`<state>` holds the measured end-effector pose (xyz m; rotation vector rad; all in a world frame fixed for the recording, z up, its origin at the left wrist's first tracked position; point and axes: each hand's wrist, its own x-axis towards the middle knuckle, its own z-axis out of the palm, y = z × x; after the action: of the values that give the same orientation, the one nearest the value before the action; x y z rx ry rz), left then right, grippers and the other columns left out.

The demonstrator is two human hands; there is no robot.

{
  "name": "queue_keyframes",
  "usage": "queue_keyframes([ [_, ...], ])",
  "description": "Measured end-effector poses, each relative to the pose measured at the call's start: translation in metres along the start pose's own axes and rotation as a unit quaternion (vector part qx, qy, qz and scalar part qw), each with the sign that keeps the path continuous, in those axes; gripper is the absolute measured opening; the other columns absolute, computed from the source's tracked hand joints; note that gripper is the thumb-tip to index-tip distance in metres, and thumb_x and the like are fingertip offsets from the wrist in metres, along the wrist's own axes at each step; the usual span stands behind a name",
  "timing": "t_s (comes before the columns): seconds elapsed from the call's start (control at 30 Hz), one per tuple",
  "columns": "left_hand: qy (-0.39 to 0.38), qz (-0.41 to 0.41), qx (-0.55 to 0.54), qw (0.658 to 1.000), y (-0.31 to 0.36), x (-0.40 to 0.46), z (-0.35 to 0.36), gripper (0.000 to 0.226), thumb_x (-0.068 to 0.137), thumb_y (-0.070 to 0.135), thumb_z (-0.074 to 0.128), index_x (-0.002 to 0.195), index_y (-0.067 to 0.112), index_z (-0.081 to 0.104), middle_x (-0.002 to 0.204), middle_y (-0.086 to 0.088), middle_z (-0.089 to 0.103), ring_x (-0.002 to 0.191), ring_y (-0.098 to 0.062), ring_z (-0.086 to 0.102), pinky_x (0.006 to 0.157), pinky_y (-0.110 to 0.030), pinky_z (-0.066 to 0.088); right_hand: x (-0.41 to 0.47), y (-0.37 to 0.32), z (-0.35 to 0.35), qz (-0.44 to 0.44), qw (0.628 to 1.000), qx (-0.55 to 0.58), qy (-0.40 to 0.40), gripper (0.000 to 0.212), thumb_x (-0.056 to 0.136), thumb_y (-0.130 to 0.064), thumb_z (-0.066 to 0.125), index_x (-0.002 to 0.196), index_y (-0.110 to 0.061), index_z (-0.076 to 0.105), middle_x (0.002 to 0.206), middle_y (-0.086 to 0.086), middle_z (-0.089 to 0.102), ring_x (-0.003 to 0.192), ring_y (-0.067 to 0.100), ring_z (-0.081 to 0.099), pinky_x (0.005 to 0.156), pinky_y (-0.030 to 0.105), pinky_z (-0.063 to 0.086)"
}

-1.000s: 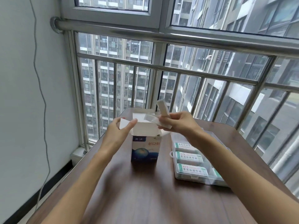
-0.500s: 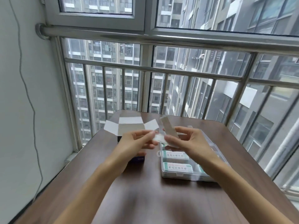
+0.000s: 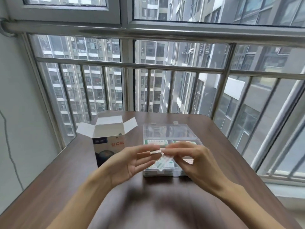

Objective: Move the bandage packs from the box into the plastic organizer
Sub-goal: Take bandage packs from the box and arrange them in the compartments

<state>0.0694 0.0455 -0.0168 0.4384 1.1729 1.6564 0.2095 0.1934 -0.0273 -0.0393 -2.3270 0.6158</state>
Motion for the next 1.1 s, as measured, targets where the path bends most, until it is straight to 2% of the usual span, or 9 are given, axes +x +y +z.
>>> queue_keyframes([
  [0.13,0.066,0.062,0.102,0.991,-0.009,0.004,0.005,0.022,0.084,-0.005,0.062,0.104,0.002,0.070,0.091,-0.011,0.074,0.079,-0.012,0.072,0.065,-0.016,0.055,-0.005,0.007,0.001,0.024,0.998,0.039,0.034,0.033,0.085,-0.015,0.057,0.106,-0.037,0.071,0.115,-0.019,0.064,0.110,-0.002,0.058,0.094,0.021,0.046],
  [0.27,0.077,0.107,0.071,0.989,-0.017,0.006,0.015,0.021,0.089,-0.001,0.058,0.103,0.006,0.071,0.097,-0.010,0.074,0.089,-0.016,0.071,0.071,-0.020,0.057,-0.002,0.013,0.010,0.027,0.985,-0.084,0.148,0.032,0.087,-0.019,0.056,0.111,-0.036,0.068,0.119,-0.012,0.063,0.113,0.006,0.054,0.095,0.027,0.043],
  [0.37,0.072,0.116,-0.014,0.991,-0.020,0.007,0.025,0.020,0.089,0.009,0.060,0.103,0.004,0.072,0.101,-0.008,0.073,0.093,-0.018,0.070,0.075,-0.024,0.058,-0.001,0.014,0.014,0.005,0.969,-0.207,0.137,0.032,0.088,-0.027,0.047,0.111,-0.032,0.069,0.121,-0.001,0.063,0.116,0.017,0.050,0.095,0.033,0.042],
  [0.47,0.095,0.150,0.022,0.984,-0.024,0.010,0.030,0.022,0.085,0.007,0.067,0.106,0.005,0.070,0.102,-0.010,0.073,0.094,-0.017,0.070,0.080,-0.023,0.057,-0.005,0.014,0.013,-0.002,0.967,-0.226,0.114,0.036,0.085,-0.027,0.044,0.109,-0.031,0.070,0.125,-0.001,0.060,0.119,0.018,0.047,0.098,0.033,0.039],
  [0.6,0.114,0.215,0.146,0.959,-0.020,0.024,0.035,0.031,0.085,0.003,0.067,0.113,0.015,0.065,0.098,-0.007,0.073,0.089,-0.013,0.070,0.075,-0.020,0.056,0.007,0.009,-0.007,0.147,0.987,0.017,0.055,0.041,0.084,-0.035,0.038,0.117,-0.033,0.063,0.121,-0.018,0.056,0.113,-0.006,0.047,0.095,0.007,0.033],
  [0.67,0.101,0.233,0.194,0.948,-0.009,0.039,0.039,0.035,0.086,0.006,0.067,0.116,0.021,0.060,0.099,-0.007,0.072,0.091,-0.015,0.070,0.076,-0.021,0.056,0.024,0.017,-0.024,0.234,0.959,0.159,-0.007,0.029,0.096,-0.030,0.044,0.122,-0.032,0.056,0.115,-0.013,0.059,0.102,-0.007,0.055,0.089,0.014,0.044],
  [0.77,0.080,0.233,0.260,0.933,0.003,0.068,0.049,0.031,0.087,0.010,0.066,0.116,0.018,0.061,0.101,-0.006,0.072,0.095,-0.015,0.069,0.081,-0.022,0.056,0.044,0.038,-0.040,0.276,0.941,0.189,-0.053,0.023,0.096,-0.013,0.051,0.115,-0.020,0.060,0.101,0.001,0.067,0.077,0.004,0.066,0.069,0.017,0.052],
  [0.93,0.099,0.215,0.483,0.843,0.008,0.113,0.055,0.023,0.085,0.018,0.070,0.108,0.016,0.068,0.099,0.002,0.071,0.088,-0.007,0.066,0.068,-0.013,0.049,0.055,0.076,-0.041,0.293,0.951,0.062,-0.076,0.016,0.091,-0.012,0.060,0.105,-0.014,0.066,0.095,0.001,0.069,0.082,0.011,0.065,0.067,0.013,0.048],
  [1.1,0.078,0.153,0.627,0.760,0.009,0.129,0.048,0.011,0.083,0.026,0.072,0.094,0.025,0.073,0.093,0.006,0.074,0.087,-0.006,0.066,0.084,-0.032,0.054,0.045,0.098,-0.035,0.287,0.951,0.009,-0.113,0.009,0.082,-0.015,0.071,0.090,-0.018,0.072,0.083,-0.002,0.073,0.080,0.011,0.068,0.075,0.023,0.051],
])
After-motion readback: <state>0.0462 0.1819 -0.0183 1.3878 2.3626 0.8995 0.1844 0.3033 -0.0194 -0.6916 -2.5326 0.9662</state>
